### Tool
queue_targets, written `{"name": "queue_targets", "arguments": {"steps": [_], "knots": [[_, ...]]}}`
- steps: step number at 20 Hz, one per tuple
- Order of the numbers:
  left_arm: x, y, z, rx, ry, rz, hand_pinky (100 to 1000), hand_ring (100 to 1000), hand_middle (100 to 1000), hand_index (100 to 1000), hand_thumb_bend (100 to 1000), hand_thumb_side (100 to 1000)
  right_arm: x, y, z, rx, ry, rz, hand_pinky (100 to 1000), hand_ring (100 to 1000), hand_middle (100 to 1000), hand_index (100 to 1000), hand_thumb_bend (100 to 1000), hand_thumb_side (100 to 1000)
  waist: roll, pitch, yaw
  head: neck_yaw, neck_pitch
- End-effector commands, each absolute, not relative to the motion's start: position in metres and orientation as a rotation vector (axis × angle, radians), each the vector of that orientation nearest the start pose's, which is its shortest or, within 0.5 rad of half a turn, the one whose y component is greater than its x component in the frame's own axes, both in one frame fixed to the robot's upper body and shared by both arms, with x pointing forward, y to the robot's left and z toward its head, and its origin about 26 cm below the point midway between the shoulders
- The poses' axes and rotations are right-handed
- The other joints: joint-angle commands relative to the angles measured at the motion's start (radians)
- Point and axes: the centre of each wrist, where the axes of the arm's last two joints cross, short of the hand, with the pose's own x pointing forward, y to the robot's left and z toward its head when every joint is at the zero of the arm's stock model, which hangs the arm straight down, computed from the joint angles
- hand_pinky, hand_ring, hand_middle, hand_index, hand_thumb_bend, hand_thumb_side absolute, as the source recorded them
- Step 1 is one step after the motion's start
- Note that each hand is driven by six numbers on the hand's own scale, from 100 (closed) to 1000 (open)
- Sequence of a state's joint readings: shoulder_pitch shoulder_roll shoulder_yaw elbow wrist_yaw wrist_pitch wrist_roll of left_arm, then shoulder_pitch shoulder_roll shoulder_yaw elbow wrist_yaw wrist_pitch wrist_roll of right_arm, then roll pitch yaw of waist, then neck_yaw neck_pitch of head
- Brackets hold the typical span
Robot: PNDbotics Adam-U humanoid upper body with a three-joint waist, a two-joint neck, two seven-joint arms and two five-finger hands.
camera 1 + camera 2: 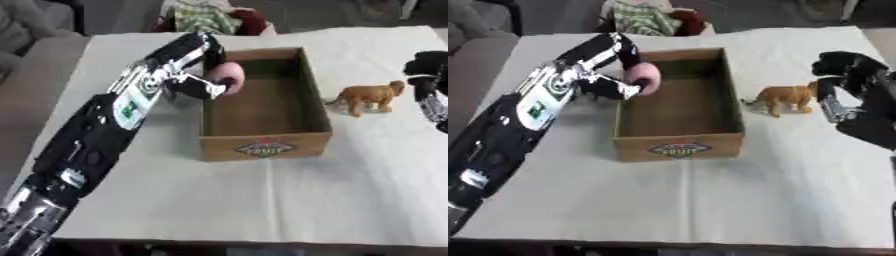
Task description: Pick up objects on the table and place them in the box.
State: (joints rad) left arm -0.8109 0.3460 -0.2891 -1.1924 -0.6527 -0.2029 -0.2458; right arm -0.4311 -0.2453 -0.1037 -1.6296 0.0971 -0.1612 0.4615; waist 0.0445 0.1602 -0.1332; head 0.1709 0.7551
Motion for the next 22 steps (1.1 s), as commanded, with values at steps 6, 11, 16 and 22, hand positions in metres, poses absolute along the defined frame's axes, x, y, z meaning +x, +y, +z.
{"name": "queue_targets", "arguments": {"steps": [6,11,16,22], "knots": [[0.445,0.199,0.179,0.636,-1.834,-1.467,656,549,499,632,712,267,0.363,-0.28,0.166,-0.028,-2.106,0.775,804,816,741,848,100,273,-0.003,-0.022,-0.003,0.003,-0.003],[0.444,0.204,0.182,0.709,-1.827,-1.464,656,551,502,633,842,246,0.363,-0.28,0.166,-0.026,-2.107,0.773,805,816,741,848,100,273,-0.005,-0.023,0.003,0.003,-0.003],[0.438,0.219,0.195,0.768,-1.872,-1.384,656,545,495,630,787,239,0.363,-0.281,0.165,-0.031,-2.101,0.77,805,816,741,847,100,270,-0.009,-0.026,0.012,0.001,-0.005],[0.432,0.228,0.204,0.785,-1.884,-1.329,653,538,487,625,729,186,0.362,-0.285,0.161,-0.041,-2.089,0.762,804,816,741,847,100,274,-0.009,-0.033,0.027,-0.013,-0.002]]}}
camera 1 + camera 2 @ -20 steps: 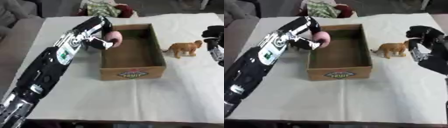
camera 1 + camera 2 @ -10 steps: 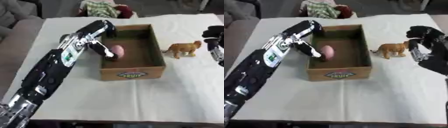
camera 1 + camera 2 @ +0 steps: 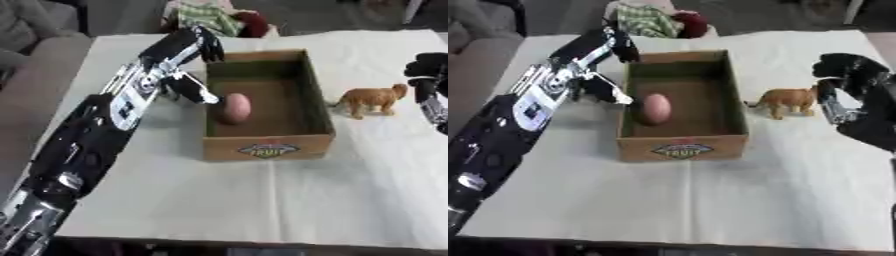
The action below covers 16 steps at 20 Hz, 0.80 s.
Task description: Pick up objects on the table and place them in the box.
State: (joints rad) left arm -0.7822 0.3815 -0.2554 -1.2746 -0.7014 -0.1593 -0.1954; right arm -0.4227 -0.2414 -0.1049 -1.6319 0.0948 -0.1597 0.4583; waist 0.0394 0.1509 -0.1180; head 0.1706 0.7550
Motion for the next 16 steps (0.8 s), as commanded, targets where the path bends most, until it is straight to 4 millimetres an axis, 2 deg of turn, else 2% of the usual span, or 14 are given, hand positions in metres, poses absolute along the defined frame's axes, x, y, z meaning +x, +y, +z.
{"name": "queue_targets", "arguments": {"steps": [1,2,5,8,12,13,16], "knots": [[0.429,0.238,0.211,0.814,-1.895,-1.284,654,539,487,625,726,188,0.361,-0.288,0.16,-0.052,-2.083,0.755,804,816,741,847,100,275,-0.004,-0.025,0.03,-0.024,-0.002],[0.427,0.252,0.215,0.845,-1.894,-1.232,654,540,488,625,725,192,0.361,-0.29,0.159,-0.062,-2.079,0.75,804,816,741,847,100,275,-0.003,-0.026,0.043,-0.032,-0.002],[0.417,0.298,0.224,0.96,-1.855,-1.075,655,542,490,626,723,209,0.36,-0.291,0.16,-0.067,-2.078,0.752,804,816,741,846,100,276,0.0,-0.024,0.045,-0.031,-0.005],[0.408,0.33,0.226,1.041,-1.769,-1.023,656,543,491,627,721,226,0.361,-0.29,0.16,-0.065,-2.08,0.755,804,816,741,846,100,275,0.0,-0.021,0.04,-0.028,-0.007],[0.405,0.35,0.22,1.083,-1.661,-1.047,660,550,497,633,731,249,0.361,-0.29,0.161,-0.063,-2.082,0.757,804,816,741,846,100,272,-0.002,-0.021,0.036,-0.028,-0.007],[0.406,0.353,0.218,1.087,-1.638,-1.058,662,554,501,637,734,232,0.361,-0.29,0.161,-0.063,-2.081,0.758,804,816,741,846,100,270,-0.002,-0.021,0.035,-0.028,-0.007],[0.409,0.36,0.213,1.087,-1.574,-1.096,667,563,510,644,755,265,0.361,-0.289,0.161,-0.062,-2.081,0.76,804,816,742,846,100,271,-0.002,-0.021,0.033,-0.027,-0.007]]}}
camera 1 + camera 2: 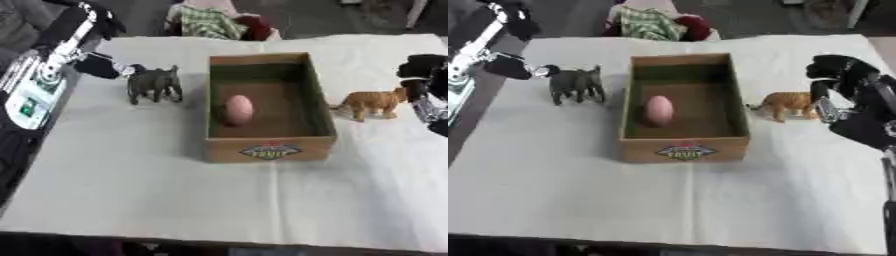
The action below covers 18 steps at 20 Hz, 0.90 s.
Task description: Pick up objects on the table and place them in the box.
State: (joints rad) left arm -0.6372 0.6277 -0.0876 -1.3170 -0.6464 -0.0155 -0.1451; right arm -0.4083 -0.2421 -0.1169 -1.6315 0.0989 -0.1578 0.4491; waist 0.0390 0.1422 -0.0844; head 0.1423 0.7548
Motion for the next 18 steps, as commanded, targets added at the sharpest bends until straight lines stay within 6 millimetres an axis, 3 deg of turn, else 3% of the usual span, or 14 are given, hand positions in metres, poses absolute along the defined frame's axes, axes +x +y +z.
{"name": "queue_targets", "arguments": {"steps": [1,6,18], "knots": [[0.411,0.362,0.212,1.083,-1.557,-1.109,668,565,513,646,760,268,0.361,-0.289,0.161,-0.061,-2.081,0.761,804,816,741,846,100,271,-0.002,-0.012,-0.001,0.002,-0.006],[0.421,0.362,0.201,1.033,-1.487,-1.194,679,581,526,657,789,284,0.362,-0.288,0.161,-0.057,-2.081,0.767,804,816,742,846,100,269,-0.003,-0.01,-0.005,0.004,-0.005],[0.445,0.345,0.17,0.939,-1.361,-1.297,678,584,531,660,758,289,0.363,-0.287,0.16,-0.05,-2.083,0.774,804,816,742,847,100,267,-0.005,-0.008,-0.015,0.008,-0.003]]}}
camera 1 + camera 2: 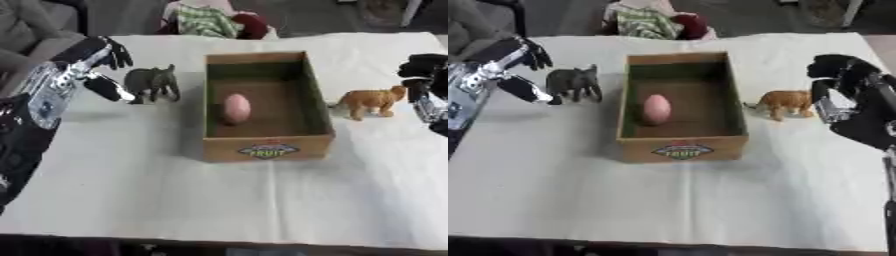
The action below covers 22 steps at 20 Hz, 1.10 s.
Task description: Pick up objects on the table and place them in the box.
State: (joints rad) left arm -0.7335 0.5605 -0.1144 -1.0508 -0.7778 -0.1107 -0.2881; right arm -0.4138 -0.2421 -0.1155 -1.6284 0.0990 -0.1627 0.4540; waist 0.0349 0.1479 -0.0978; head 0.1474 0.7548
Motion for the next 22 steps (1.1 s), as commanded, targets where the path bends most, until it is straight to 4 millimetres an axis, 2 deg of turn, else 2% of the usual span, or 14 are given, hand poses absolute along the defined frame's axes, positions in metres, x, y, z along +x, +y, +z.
{"name": "queue_targets", "arguments": {"steps": [1,5,14,18,22], "knots": [[0.446,0.344,0.168,0.937,-1.352,-1.302,677,584,531,660,757,291,0.363,-0.287,0.16,-0.049,-2.082,0.774,804,816,742,847,100,268,-0.001,-0.013,-0.002,0.002,-0.003],[0.449,0.342,0.159,0.932,-1.309,-1.325,671,574,529,656,722,295,0.363,-0.287,0.16,-0.048,-2.081,0.775,803,816,742,846,100,269,0.0,-0.012,-0.001,0.003,-0.002],[0.45,0.341,0.155,1.023,-1.287,-1.3,628,524,488,614,536,292,0.363,-0.287,0.16,-0.048,-2.079,0.774,803,816,743,846,100,271,0.001,-0.011,0.002,0.001,-0.004],[0.449,0.34,0.155,1.056,-1.293,-1.293,646,541,516,646,574,295,0.363,-0.287,0.16,-0.047,-2.079,0.774,803,816,743,846,100,271,0.0,-0.011,0.003,0.001,-0.005],[0.448,0.341,0.17,1.118,-1.38,-1.22,656,545,518,654,559,280,0.363,-0.287,0.16,-0.049,-2.079,0.774,803,816,743,846,100,267,-0.002,-0.012,0.005,0.0,-0.004]]}}
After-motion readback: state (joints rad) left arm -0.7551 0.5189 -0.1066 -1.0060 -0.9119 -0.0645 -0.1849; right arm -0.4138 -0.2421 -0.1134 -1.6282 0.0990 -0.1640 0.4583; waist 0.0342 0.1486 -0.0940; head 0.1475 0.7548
